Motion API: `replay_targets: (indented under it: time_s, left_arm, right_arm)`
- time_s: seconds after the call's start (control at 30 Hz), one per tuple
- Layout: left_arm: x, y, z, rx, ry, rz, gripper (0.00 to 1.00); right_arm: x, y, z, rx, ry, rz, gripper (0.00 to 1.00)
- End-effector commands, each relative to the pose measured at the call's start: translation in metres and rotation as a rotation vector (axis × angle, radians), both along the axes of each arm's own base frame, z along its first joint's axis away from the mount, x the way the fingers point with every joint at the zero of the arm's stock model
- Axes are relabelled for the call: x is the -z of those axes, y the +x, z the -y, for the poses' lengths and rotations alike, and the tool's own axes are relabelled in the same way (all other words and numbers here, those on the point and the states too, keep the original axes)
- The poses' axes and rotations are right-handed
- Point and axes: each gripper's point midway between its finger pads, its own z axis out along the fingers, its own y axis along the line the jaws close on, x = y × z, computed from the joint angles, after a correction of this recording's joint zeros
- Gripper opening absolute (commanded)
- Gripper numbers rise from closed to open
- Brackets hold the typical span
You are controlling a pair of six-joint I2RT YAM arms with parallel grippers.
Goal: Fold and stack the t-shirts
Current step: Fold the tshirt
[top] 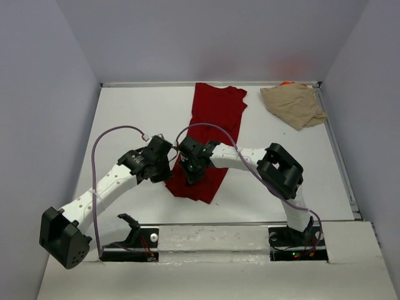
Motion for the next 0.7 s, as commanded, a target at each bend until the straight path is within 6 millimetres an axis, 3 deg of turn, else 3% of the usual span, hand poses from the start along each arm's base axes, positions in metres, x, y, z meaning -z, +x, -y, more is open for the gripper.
replay_targets:
  time_s: [0.0,0.13,0.2,0.47,0.67]
  left_arm:
    - [-0.018,0.018,0.001,0.006,0.032,0.066,0.0]
    - [-0.032,0.031,0.009,0.026,0.033,0.091,0.0]
    - [-0.035,0.035,0.011,0.034,0.036,0.096,0.0]
    - [-0.045,0.047,0.023,0.067,0.012,0.114,0.0]
    - [-0.043,0.047,0.024,0.083,0.017,0.111,0.0]
  right_arm:
    - [0.011,-0.03,0.016,0.043,-0.037,-0.098,0.0]
    - [0.011,-0.06,0.039,0.067,-0.034,-0.14,0.0]
    - [0.002,-0.064,0.047,0.095,-0.021,-0.134,0.0]
    - [0.007,-0.087,0.098,0.193,-0.083,-0.144,0.0]
    - [-0.002,-0.096,0.117,0.241,-0.09,-0.147,0.0]
